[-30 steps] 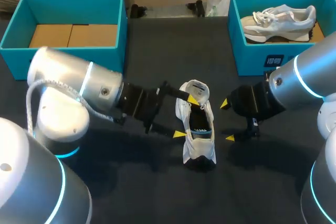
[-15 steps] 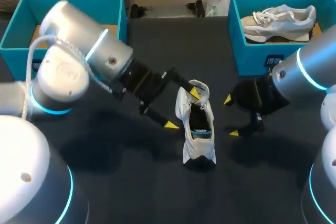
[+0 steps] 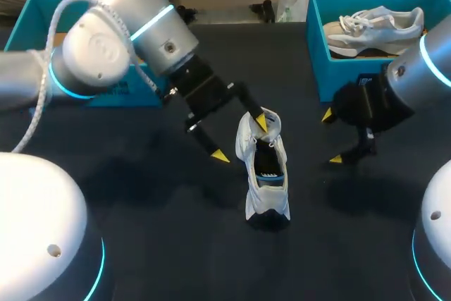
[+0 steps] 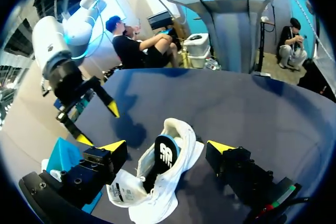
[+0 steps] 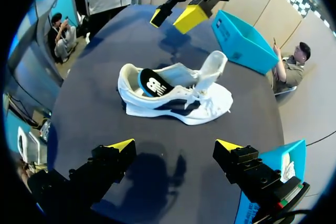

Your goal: Take the shoe out of the shoebox, open the shoe tongue, remove and reinsert the insole, then place the shoe into the shoebox

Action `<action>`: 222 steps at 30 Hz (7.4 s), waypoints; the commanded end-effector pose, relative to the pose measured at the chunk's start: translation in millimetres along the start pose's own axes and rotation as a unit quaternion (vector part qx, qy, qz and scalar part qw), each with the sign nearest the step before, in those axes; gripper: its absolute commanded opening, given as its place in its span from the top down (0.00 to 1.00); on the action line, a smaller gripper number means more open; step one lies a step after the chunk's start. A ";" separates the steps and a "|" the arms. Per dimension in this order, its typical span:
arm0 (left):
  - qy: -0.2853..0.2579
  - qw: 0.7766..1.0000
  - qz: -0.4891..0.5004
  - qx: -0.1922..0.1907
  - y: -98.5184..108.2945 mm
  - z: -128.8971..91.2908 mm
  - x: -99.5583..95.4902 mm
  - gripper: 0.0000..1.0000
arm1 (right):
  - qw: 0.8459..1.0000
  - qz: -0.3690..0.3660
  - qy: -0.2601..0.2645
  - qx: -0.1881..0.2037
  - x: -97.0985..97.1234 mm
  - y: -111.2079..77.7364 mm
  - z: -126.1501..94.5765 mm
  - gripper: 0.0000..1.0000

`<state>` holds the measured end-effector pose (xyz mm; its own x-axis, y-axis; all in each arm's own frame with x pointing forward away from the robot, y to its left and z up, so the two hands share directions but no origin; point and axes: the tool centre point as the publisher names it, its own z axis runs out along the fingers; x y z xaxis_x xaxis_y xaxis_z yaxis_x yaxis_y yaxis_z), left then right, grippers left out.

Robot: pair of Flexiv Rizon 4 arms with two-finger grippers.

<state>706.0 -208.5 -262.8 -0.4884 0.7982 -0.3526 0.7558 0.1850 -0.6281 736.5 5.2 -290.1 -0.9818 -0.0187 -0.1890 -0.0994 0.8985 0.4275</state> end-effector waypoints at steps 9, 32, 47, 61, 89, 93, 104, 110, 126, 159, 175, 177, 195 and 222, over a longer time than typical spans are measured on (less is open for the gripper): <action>0.069 0.998 0.000 0.000 1.5 -0.1 -4.1 0.00 | 1.000 0.000 0.028 0.012 -19.3 -23.4 -70.8 0.00; 0.169 0.979 0.000 -0.114 11.8 17.4 -18.2 1.00 | 0.998 -0.007 0.052 0.024 -33.0 -28.3 -113.1 0.00; 0.201 0.963 0.056 -0.170 36.3 68.9 -7.8 1.00 | 0.998 -0.007 0.052 0.024 -33.0 -28.3 -113.1 0.00; 0.190 0.947 0.071 -0.248 76.9 88.8 -11.7 1.00 | 0.998 -0.007 0.052 0.024 -33.0 -28.3 -113.1 0.00; 0.192 0.944 0.092 -0.252 61.2 99.8 -20.3 1.00 | 0.998 -0.007 0.052 0.024 -33.0 -28.3 -113.1 0.00; 0.195 0.942 0.092 -0.258 67.0 103.0 -19.4 1.00 | 0.998 -0.007 0.052 0.024 -33.0 -28.3 -113.1 0.00; 0.192 0.933 0.085 -0.292 90.9 103.5 -13.9 1.00 | 0.998 -0.007 0.052 0.024 -33.0 -28.3 -113.1 0.00; 0.196 0.930 0.085 -0.300 92.3 116.0 -7.9 1.00 | 0.998 -0.007 0.052 0.024 -33.0 -28.3 -113.1 0.00; 0.192 0.937 0.108 -0.271 63.0 111.7 -8.8 1.00 | 0.998 -0.007 0.052 0.024 -33.0 -28.3 -113.1 0.00; 0.186 0.951 0.118 -0.219 51.9 141.5 2.0 1.00 | 0.998 -0.007 0.052 0.024 -33.0 -28.3 -113.1 0.00; 0.205 0.937 0.128 -0.251 53.0 131.4 7.7 1.00 | 0.998 -0.007 0.052 0.024 -33.0 -28.3 -113.1 0.00; 0.204 0.938 0.126 -0.252 48.6 122.1 3.3 1.00 | 0.998 -0.007 0.052 0.024 -33.0 -28.3 -113.1 0.00; 0.140 0.909 0.128 -0.371 79.0 77.9 -31.1 1.00 | 0.998 -0.007 0.052 0.024 -33.0 -28.3 -113.1 0.00; 0.242 0.889 0.173 -0.348 81.5 71.3 -23.2 0.00 | 0.998 -0.007 0.052 0.024 -33.0 -28.3 -113.1 0.00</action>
<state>746.3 -250.1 -351.4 -0.0550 0.9985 0.0024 0.9936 0.0545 0.0985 752.5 -69.4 -195.4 -0.9919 -0.0744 -0.1026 -0.1084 0.9173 0.3831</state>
